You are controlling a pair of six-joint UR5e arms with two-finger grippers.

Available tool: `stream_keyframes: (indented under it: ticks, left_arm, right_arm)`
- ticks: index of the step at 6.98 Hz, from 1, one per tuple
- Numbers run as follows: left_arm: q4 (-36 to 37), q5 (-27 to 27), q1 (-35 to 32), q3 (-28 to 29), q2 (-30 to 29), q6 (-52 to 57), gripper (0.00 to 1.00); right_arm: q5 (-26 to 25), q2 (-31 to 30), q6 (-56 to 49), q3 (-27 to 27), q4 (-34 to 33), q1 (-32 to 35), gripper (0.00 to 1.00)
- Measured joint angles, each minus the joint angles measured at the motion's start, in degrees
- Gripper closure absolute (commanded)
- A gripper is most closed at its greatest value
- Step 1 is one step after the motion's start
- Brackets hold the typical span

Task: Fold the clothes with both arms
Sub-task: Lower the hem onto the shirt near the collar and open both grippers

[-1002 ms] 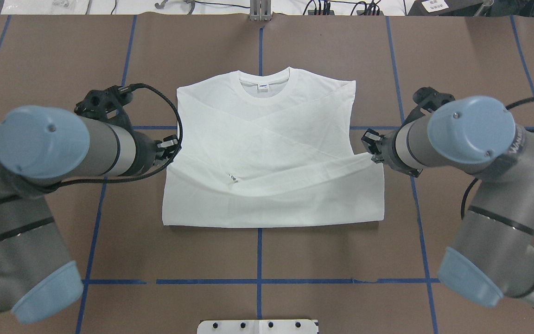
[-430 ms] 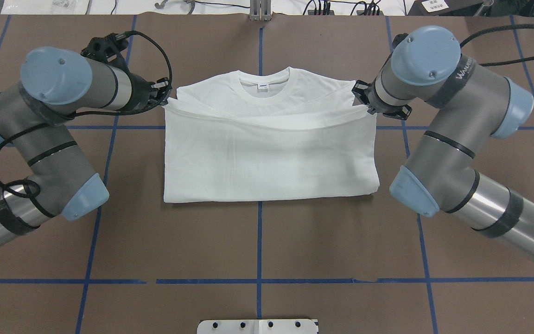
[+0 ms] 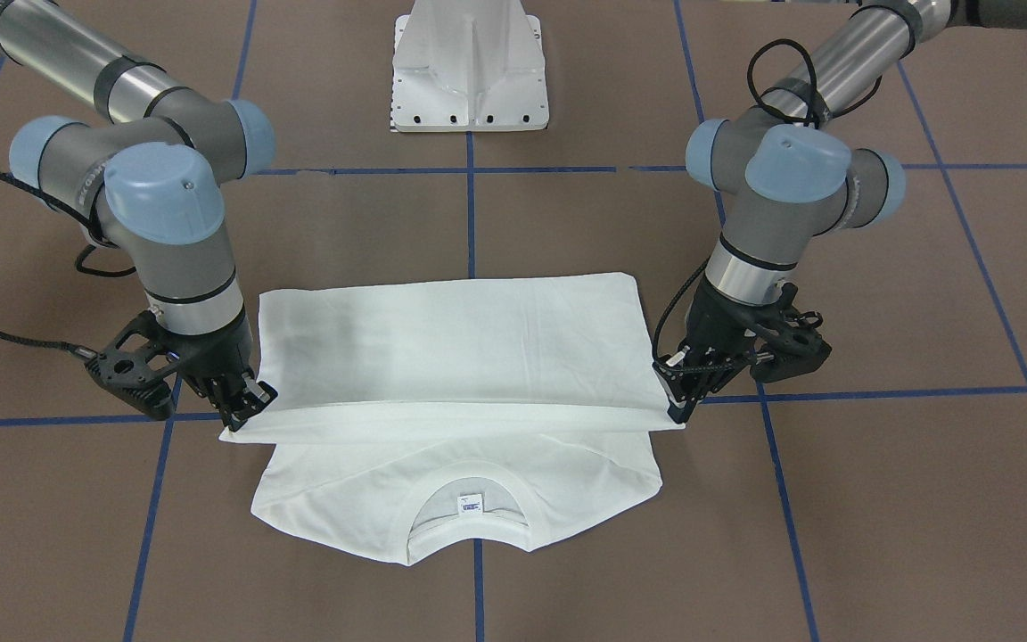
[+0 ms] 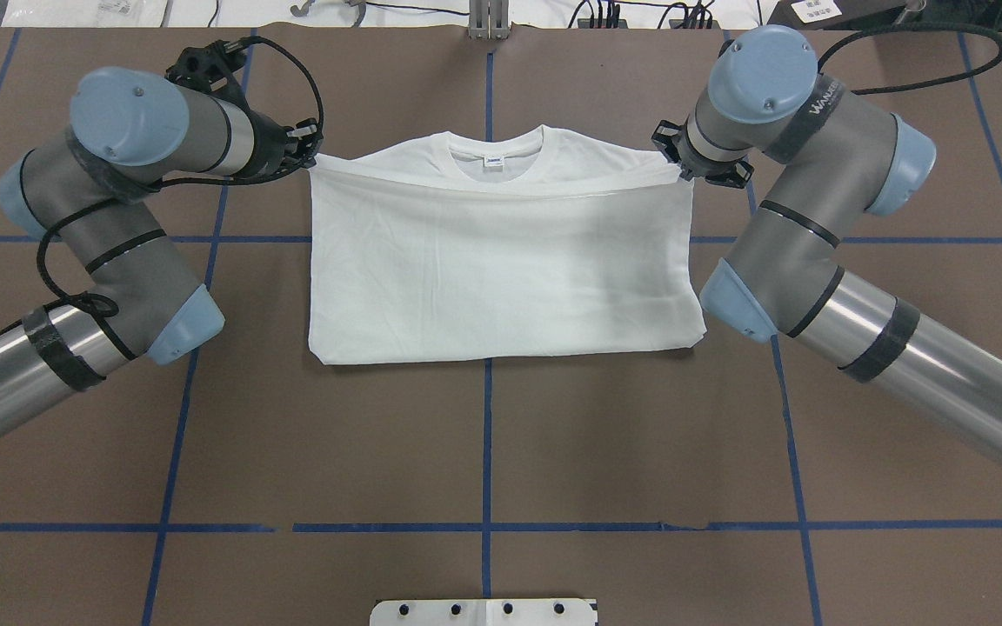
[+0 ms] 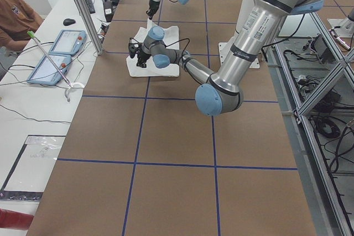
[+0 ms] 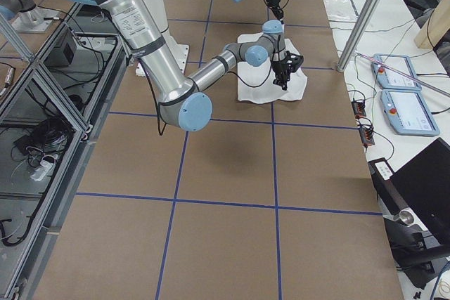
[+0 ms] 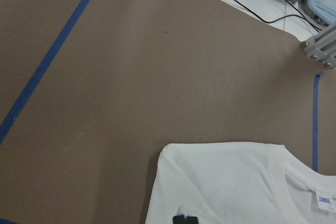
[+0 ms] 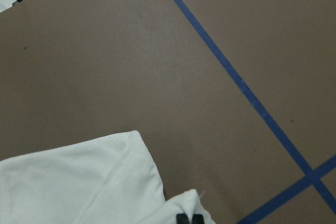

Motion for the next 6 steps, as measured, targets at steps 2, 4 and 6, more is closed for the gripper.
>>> stream_keyframes:
  ticks: [2,4,6]
  left_arm:
    - [-4.95,0.22,0.02,6.71,-2.43,0.03,1.00]
    - [-8.10,0.47,0.14,11.60,-4.12,0.09,1.00]
    - [-9.10,0.53,0.20,13.21,-4.60,0.10,0.76]
  right_arm:
    - [0.03,4.32,0.42,-7.35,2.28,0.13,1.00]
    - [0.11,5.67,0.33,-10.07,2.61,0.16,1.00]
    - [0.16,5.97,0.24,-10.64,2.66,0.15,0.59]
